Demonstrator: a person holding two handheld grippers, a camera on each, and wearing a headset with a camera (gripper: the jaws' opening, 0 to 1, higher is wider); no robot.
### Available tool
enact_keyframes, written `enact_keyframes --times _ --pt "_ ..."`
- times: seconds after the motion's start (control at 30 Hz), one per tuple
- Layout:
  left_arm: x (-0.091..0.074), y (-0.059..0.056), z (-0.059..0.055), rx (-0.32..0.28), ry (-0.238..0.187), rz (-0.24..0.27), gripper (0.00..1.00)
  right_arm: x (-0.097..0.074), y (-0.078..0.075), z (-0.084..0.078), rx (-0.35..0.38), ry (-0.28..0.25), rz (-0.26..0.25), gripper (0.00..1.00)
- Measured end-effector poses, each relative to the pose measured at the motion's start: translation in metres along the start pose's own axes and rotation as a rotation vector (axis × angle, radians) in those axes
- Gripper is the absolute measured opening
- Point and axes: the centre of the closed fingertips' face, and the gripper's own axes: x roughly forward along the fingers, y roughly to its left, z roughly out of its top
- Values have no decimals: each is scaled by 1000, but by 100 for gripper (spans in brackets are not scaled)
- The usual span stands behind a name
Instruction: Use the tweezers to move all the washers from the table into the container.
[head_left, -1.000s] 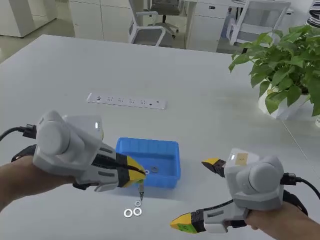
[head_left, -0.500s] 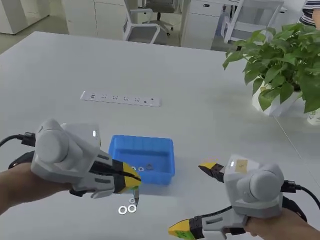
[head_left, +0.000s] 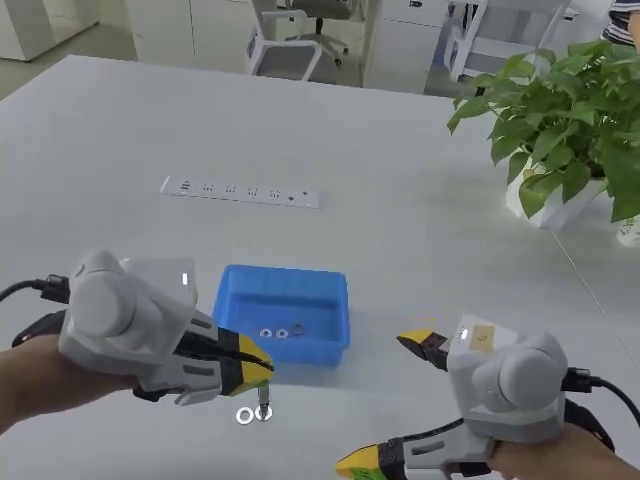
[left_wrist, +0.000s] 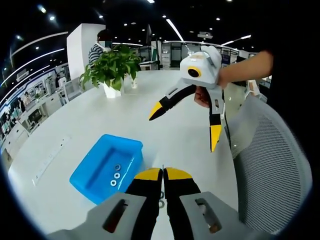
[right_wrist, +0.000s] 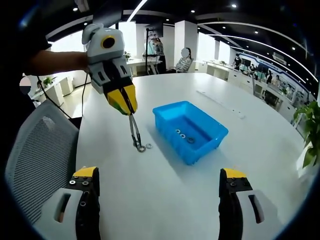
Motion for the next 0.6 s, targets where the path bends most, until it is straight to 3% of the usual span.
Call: enact_keyframes --times 0.6 --pt "5 6 -7 1 -1 -9 5 3 5 -3 -7 8 26 96"
